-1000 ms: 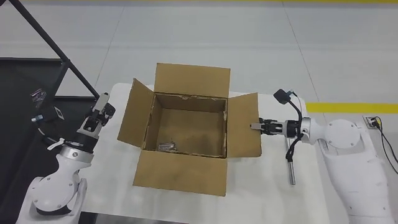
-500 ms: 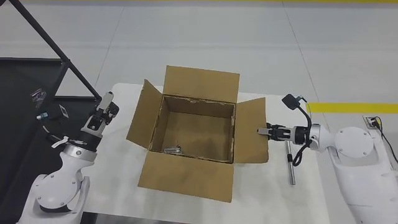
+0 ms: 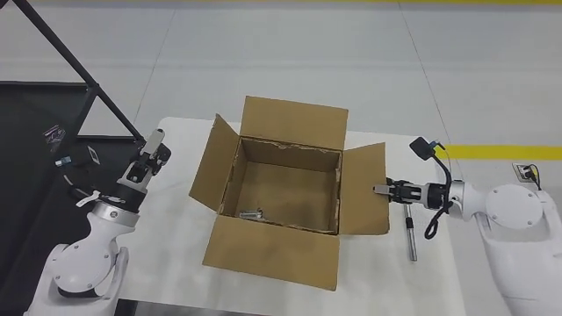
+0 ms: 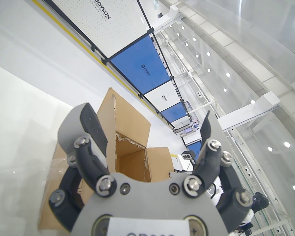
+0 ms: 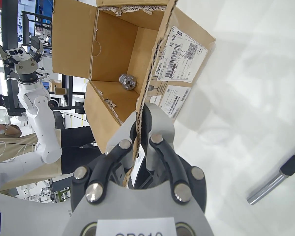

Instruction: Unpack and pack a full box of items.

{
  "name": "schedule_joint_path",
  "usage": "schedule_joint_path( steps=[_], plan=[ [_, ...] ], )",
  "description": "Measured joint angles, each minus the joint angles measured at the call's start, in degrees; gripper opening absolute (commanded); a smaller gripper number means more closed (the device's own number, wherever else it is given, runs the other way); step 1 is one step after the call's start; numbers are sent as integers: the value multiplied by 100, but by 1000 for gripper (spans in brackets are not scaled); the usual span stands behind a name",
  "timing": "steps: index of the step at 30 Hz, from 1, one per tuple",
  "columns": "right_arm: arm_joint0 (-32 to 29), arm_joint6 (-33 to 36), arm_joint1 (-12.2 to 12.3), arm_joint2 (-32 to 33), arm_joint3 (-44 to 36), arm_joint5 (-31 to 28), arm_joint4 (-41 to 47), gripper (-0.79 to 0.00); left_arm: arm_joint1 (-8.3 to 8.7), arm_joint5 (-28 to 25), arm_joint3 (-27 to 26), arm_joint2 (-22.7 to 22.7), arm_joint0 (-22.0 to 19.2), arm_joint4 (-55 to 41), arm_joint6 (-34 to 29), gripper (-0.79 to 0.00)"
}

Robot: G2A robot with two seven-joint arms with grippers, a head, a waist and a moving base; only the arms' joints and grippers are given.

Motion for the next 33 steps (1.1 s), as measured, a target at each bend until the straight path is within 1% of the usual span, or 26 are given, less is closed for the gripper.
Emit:
schedule_joint_path(
  steps=[1, 2, 3, 6, 9, 14, 17, 19, 27, 30, 33],
  plan=[
    [0, -17, 11, -5, 3, 12, 6, -508, 0, 0, 4, 5, -3, 10, -3, 0],
    [0, -27, 19, -11, 3, 17, 12, -228, -1, 2, 8, 8, -5, 16, -6, 0],
    [0, -37, 27, -14, 3, 22, 18, 0, -2, 6, 10, 12, -7, 18, -7, 0],
    [-4, -87, 58, -14, -33, 92, -44, 0, -4, 12, 20, 20, -14, 20, -6, 0],
    [-96, -235, 102, 67, -244, 297, -238, 0, -7, 17, 34, 32, -26, 26, -10, 0],
    [-603, -512, 206, 497, -1051, 703, -612, 0, -10, 33, 53, 59, -65, 45, -27, 0],
    [-1013, -548, 275, 818, -1646, 990, -987, 0, -12, 38, 61, 80, -96, 48, -40, 0],
    [-1164, -546, 295, 905, -1894, 1108, -1254, 0, -14, 43, 63, 94, -121, 63, -43, 0],
    [-1131, -547, 292, 892, -1834, 1077, -1157, 0, -32, 97, 36, 286, -270, 136, -63, 0],
    [-1167, -634, 294, 691, -1943, 1112, -1292, 0, -34, 100, 36, 313, -301, 159, -73, 0],
    [-991, -281, 335, 466, -1776, 1721, -1880, 0, -36, 97, 48, 301, -302, 154, -61, 0]
  ],
)
